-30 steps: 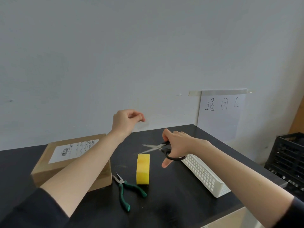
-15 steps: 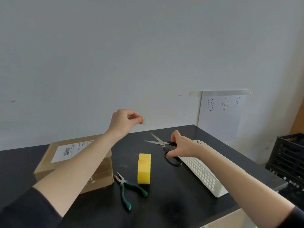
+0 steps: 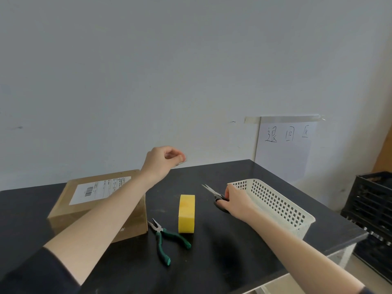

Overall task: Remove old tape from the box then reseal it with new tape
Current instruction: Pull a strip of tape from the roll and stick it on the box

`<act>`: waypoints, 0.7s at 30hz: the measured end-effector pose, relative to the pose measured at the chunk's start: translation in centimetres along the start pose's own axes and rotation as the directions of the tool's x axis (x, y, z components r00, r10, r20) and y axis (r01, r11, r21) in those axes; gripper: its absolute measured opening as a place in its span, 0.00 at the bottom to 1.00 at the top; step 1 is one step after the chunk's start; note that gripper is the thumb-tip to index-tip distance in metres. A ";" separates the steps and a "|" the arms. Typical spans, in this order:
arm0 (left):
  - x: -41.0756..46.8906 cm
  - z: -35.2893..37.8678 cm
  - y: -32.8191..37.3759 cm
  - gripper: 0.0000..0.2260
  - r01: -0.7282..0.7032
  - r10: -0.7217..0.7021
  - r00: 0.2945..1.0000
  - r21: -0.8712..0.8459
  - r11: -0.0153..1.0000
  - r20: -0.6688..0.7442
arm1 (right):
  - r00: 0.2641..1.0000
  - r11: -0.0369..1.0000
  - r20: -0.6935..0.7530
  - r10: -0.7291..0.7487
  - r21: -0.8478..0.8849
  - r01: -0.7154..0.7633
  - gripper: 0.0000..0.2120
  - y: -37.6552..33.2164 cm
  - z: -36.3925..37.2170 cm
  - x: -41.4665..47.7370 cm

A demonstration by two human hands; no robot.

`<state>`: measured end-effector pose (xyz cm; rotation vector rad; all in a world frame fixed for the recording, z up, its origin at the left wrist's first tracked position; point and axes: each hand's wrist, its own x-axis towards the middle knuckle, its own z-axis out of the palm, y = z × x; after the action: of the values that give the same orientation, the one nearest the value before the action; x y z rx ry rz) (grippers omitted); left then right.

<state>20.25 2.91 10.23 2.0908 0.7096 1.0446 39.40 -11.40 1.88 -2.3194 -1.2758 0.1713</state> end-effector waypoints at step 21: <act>-2.6 -3.6 -2.6 0.05 0.168 -0.184 0.981 -0.200 0.965 -0.064 | 0.990 0.963 0.063 0.123 -0.250 -0.103 0.19 2.6 5.8 -1.3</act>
<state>15.44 3.85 8.58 1.7927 0.7856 1.0605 38.75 -11.58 -4.57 -2.6235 -1.2640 0.1494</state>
